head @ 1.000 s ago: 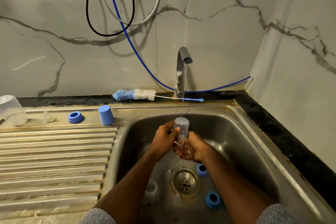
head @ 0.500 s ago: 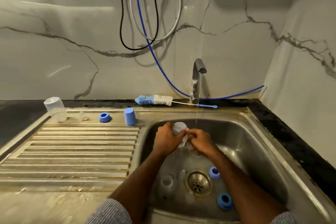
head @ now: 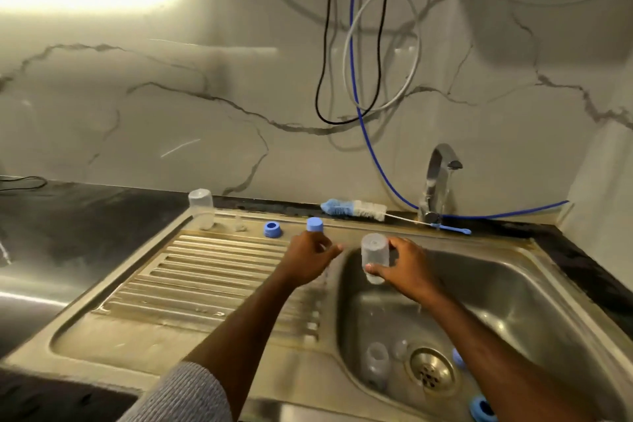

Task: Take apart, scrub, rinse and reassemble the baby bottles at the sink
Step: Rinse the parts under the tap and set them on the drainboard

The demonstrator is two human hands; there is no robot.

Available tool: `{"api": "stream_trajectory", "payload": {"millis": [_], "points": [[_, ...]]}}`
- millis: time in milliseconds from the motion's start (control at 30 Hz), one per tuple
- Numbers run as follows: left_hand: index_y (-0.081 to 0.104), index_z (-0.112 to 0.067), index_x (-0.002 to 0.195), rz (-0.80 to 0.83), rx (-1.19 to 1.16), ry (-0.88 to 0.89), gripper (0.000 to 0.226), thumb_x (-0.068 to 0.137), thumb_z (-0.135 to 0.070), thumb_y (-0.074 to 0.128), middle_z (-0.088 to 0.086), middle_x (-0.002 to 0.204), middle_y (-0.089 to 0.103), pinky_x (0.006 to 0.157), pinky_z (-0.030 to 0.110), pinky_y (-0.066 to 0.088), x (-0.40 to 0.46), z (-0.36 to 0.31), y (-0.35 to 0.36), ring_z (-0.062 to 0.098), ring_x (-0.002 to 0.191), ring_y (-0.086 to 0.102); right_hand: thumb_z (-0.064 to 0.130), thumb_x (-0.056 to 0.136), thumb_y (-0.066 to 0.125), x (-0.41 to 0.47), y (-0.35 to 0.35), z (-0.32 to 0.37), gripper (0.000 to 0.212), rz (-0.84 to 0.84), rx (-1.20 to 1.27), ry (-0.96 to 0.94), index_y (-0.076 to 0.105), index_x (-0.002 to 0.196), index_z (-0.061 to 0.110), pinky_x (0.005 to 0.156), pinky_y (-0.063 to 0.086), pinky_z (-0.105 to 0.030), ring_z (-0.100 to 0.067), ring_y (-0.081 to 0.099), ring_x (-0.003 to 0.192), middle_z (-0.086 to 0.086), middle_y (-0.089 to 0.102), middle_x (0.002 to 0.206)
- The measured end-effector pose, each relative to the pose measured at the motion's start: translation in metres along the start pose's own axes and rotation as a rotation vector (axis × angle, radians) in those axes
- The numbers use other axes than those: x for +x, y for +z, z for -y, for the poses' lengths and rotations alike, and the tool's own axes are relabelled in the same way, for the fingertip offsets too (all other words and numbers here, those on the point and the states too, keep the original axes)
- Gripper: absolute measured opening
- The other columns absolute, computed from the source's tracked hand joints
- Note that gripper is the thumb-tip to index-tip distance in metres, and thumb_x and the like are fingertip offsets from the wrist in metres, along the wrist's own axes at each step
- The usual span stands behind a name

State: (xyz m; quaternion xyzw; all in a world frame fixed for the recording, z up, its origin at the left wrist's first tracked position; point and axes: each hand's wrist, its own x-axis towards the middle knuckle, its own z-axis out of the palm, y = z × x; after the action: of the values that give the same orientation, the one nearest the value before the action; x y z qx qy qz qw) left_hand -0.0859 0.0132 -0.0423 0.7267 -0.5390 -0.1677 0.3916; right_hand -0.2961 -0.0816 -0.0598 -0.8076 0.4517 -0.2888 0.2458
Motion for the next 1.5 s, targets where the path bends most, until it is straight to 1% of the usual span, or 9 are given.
{"api": "stream_trajectory", "payload": {"millis": [133, 300, 400, 533, 667, 767, 967, 1200, 1500], "points": [[0.071, -0.003, 0.088, -0.094, -0.053, -0.090, 0.027, 0.091, -0.030, 0.075, 0.011, 0.070, 0.073, 0.057, 0.033, 0.057, -0.011, 0.044, -0.060, 0.014, 0.049, 0.062, 0.044, 0.066, 0.089, 0.014, 0.032, 0.062, 0.061, -0.034, 0.056, -0.069, 0.065, 0.119, 0.025, 0.079, 0.051, -0.030, -0.016, 0.063, 0.093, 0.004, 0.068, 0.109], [0.071, -0.005, 0.089, -0.171, -0.027, -0.183, 0.018, 0.093, -0.023, 0.074, 0.013, 0.074, 0.073, 0.049, 0.026, 0.052, -0.027, 0.106, -0.138, 0.015, 0.053, 0.062, 0.039, 0.068, 0.090, 0.029, 0.104, 0.148, 0.061, 0.085, 0.170, -0.137, 0.058, 0.119, 0.026, 0.074, 0.048, -0.027, -0.012, 0.062, 0.087, 0.007, 0.065, 0.104], [0.072, -0.007, 0.085, -0.230, 0.019, -0.222, 0.012, 0.090, -0.017, 0.077, 0.008, 0.067, 0.072, 0.048, 0.029, 0.053, -0.035, 0.150, -0.178, 0.012, 0.047, 0.060, 0.038, 0.067, 0.090, 0.037, 0.153, 0.197, 0.060, 0.151, 0.210, -0.172, 0.059, 0.116, 0.025, 0.070, 0.046, -0.025, -0.012, 0.064, 0.088, 0.005, 0.068, 0.108], [0.074, -0.010, 0.078, -0.280, 0.093, -0.270, 0.011, 0.086, -0.016, 0.080, 0.001, 0.060, 0.069, 0.056, 0.031, 0.057, -0.042, 0.191, -0.216, 0.005, 0.045, 0.058, 0.032, 0.068, 0.091, 0.052, 0.198, 0.252, 0.058, 0.185, 0.241, -0.178, 0.059, 0.114, 0.021, 0.079, 0.051, -0.030, -0.017, 0.066, 0.097, 0.000, 0.069, 0.113], [0.073, -0.014, 0.077, -0.281, 0.095, -0.285, 0.013, 0.084, -0.020, 0.082, 0.000, 0.064, 0.069, 0.056, 0.032, 0.057, -0.045, 0.212, -0.236, 0.008, 0.052, 0.060, 0.028, 0.072, 0.089, 0.067, 0.229, 0.287, 0.066, 0.222, 0.238, -0.190, 0.057, 0.128, 0.016, 0.083, 0.047, -0.028, -0.020, 0.064, 0.107, -0.005, 0.067, 0.123], [0.073, -0.012, 0.083, -0.257, 0.074, -0.301, 0.011, 0.086, -0.019, 0.081, 0.002, 0.071, 0.070, 0.051, 0.024, 0.050, -0.047, 0.221, -0.241, 0.008, 0.056, 0.063, 0.027, 0.074, 0.088, 0.071, 0.246, 0.298, 0.070, 0.230, 0.216, -0.180, 0.054, 0.134, 0.016, 0.088, 0.047, -0.031, -0.021, 0.062, 0.113, -0.006, 0.066, 0.128], [0.070, -0.015, 0.095, -0.231, 0.040, -0.294, 0.014, 0.087, -0.020, 0.080, 0.007, 0.086, 0.073, 0.053, 0.022, 0.052, -0.042, 0.228, -0.240, 0.015, 0.075, 0.071, 0.029, 0.076, 0.087, 0.070, 0.272, 0.297, 0.070, 0.216, 0.189, -0.120, 0.050, 0.134, 0.022, 0.096, 0.053, -0.043, -0.024, 0.060, 0.119, -0.007, 0.062, 0.133], [0.072, -0.015, 0.089, -0.226, 0.051, -0.244, 0.009, 0.089, -0.021, 0.078, 0.003, 0.077, 0.072, 0.058, 0.025, 0.051, -0.038, 0.218, -0.236, 0.012, 0.067, 0.067, 0.032, 0.078, 0.085, 0.073, 0.274, 0.296, 0.071, 0.255, 0.213, -0.074, 0.048, 0.137, 0.019, 0.098, 0.054, -0.045, -0.026, 0.060, 0.120, -0.008, 0.061, 0.135], [0.070, -0.017, 0.089, -0.187, 0.071, -0.250, 0.007, 0.090, -0.019, 0.076, 0.002, 0.085, 0.071, 0.066, 0.027, 0.056, -0.036, 0.214, -0.238, 0.013, 0.077, 0.068, 0.030, 0.077, 0.086, 0.079, 0.277, 0.291, 0.071, 0.315, 0.214, -0.032, 0.047, 0.136, 0.019, 0.100, 0.053, -0.047, -0.026, 0.060, 0.121, -0.007, 0.059, 0.137]]}}
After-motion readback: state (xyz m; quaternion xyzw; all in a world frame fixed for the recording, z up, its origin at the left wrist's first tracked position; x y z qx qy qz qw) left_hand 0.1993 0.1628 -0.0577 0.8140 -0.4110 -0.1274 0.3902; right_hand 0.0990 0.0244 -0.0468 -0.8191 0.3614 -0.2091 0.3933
